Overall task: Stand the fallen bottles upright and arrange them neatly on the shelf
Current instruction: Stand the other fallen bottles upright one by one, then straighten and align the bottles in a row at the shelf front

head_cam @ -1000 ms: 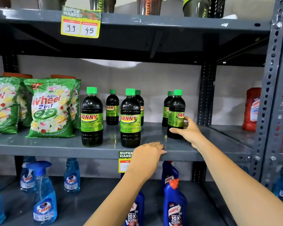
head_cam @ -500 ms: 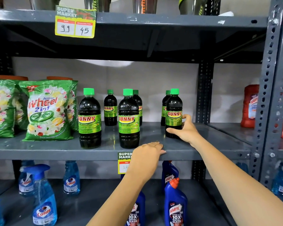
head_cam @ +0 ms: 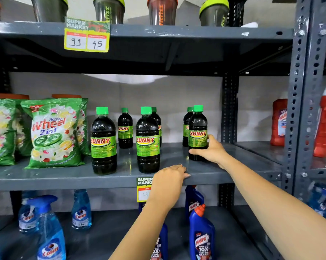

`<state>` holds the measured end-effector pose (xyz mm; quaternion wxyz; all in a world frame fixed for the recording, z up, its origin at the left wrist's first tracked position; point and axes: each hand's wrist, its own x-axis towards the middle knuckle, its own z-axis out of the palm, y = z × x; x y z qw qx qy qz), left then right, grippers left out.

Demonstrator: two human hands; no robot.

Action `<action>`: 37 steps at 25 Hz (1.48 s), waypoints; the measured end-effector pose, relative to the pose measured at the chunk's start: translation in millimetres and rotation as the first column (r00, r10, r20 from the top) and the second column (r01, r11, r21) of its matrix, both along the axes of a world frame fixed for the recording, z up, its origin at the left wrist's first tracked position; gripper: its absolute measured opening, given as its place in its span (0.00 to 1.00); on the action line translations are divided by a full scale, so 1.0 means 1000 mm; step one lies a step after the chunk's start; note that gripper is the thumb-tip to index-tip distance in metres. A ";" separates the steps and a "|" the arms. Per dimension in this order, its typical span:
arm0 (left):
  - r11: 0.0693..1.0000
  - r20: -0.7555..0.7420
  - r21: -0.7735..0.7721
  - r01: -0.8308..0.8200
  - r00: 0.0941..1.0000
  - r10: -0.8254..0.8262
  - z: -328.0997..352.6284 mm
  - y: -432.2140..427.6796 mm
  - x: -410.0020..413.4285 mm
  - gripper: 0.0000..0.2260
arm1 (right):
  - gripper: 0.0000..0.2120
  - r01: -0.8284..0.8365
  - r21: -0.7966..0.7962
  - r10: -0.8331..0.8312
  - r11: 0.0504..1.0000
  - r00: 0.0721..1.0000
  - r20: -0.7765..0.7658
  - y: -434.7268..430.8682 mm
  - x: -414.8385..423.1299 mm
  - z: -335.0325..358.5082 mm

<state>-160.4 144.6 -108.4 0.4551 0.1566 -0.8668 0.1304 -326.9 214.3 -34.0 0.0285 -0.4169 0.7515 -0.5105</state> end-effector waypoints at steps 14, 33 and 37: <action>0.998 0.133 0.042 -0.037 0.991 0.031 0.002 0.006 0.004 0.15 | 0.39 -0.025 -0.047 0.021 0.999 0.996 -0.084 0.058 0.028 -0.018; 0.971 -0.546 0.059 0.231 0.822 -0.162 0.038 0.021 0.041 0.18 | 0.43 -0.049 -0.150 0.049 0.987 0.999 -0.004 0.069 0.029 -0.021; 0.805 -0.513 0.545 0.233 0.853 0.100 0.041 -0.027 0.062 0.43 | 0.42 -0.017 -0.123 0.007 0.992 0.997 -0.078 0.069 0.028 -0.025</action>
